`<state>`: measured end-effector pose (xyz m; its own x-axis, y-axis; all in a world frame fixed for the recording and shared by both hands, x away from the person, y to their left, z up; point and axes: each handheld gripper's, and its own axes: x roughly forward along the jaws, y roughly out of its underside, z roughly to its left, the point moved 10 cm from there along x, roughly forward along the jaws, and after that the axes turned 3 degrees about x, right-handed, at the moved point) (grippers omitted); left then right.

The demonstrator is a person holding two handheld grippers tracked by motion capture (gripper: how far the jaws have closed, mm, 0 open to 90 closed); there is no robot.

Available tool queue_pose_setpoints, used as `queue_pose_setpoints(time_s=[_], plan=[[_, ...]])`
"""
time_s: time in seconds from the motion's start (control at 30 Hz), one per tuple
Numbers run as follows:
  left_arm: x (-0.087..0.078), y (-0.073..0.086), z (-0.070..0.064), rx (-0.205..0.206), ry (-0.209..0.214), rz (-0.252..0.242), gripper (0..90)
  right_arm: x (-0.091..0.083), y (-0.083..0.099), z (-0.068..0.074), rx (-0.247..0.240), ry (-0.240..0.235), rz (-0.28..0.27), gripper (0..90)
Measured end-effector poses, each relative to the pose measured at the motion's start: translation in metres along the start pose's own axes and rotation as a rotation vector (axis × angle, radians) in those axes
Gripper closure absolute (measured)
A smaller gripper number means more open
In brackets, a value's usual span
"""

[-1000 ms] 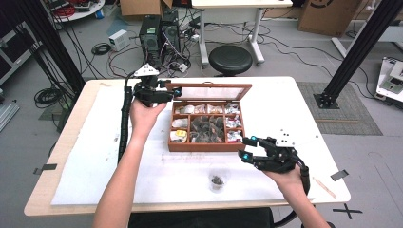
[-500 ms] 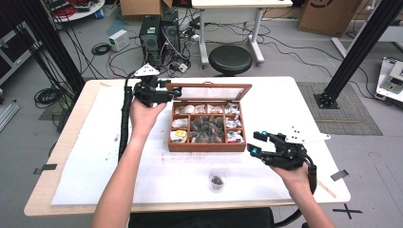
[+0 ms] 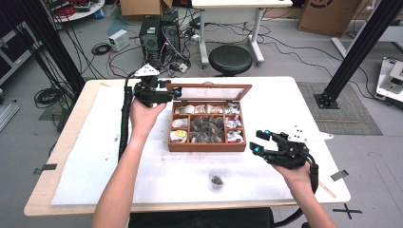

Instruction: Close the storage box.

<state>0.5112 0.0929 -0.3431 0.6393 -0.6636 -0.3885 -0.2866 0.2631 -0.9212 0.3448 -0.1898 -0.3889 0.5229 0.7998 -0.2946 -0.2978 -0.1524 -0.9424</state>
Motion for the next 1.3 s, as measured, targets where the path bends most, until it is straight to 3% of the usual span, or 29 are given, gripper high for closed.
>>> queue_pose_setpoints(time_s=[0.8,1.3], plan=[[-0.002,0.004,-0.003,0.006,-0.004,0.004,39.6,0.002,0.0,-0.008,0.01,0.015,-0.005,47.0],[-0.004,0.009,-0.006,-0.017,-0.017,0.01,37.3,0.001,0.0,-0.014,0.017,0.034,-0.01,46.9]])
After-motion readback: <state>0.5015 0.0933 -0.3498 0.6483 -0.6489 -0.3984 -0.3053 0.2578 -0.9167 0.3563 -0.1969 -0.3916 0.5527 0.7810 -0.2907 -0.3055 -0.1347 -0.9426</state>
